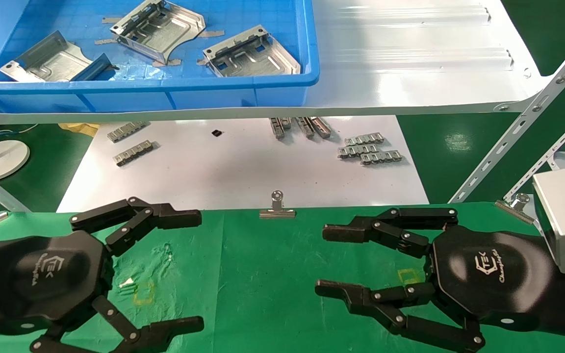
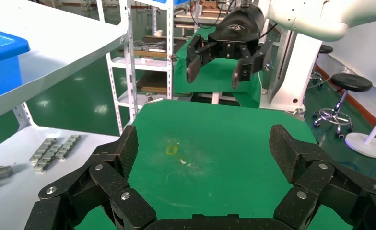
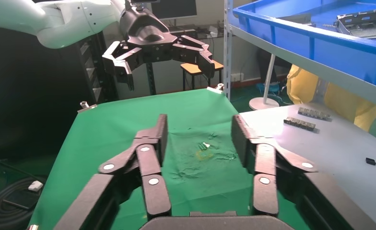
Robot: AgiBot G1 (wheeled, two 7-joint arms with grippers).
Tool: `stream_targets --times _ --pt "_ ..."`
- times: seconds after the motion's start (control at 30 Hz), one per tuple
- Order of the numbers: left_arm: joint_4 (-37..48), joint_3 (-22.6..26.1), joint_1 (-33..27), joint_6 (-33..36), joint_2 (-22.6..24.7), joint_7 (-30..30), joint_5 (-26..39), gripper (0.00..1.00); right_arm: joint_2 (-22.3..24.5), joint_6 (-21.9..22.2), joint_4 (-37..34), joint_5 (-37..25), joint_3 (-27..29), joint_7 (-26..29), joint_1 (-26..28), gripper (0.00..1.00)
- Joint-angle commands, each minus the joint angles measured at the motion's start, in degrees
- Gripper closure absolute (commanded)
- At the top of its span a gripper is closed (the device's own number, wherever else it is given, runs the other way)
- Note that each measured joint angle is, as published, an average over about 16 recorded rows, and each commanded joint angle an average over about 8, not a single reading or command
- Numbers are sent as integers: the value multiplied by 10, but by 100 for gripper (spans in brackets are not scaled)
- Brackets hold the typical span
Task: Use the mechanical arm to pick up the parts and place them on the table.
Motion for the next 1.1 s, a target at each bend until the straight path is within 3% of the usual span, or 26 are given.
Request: stream_targets --times 0.03,0.7,0.9,1.1 --pt "0 0 0 0 0 0 0 0 0 0 0 0 0 0 0 100" --pt "0 -5 -18 -4 -2 -9 -7 0 0 0 0 0 0 0 0 100" --pt "29 -5 -122 -35 11 -42 19 0 0 0 0 0 0 0 0 100" --pt "148 39 -285 -75 71 -60 127 0 0 0 0 0 0 0 0 100"
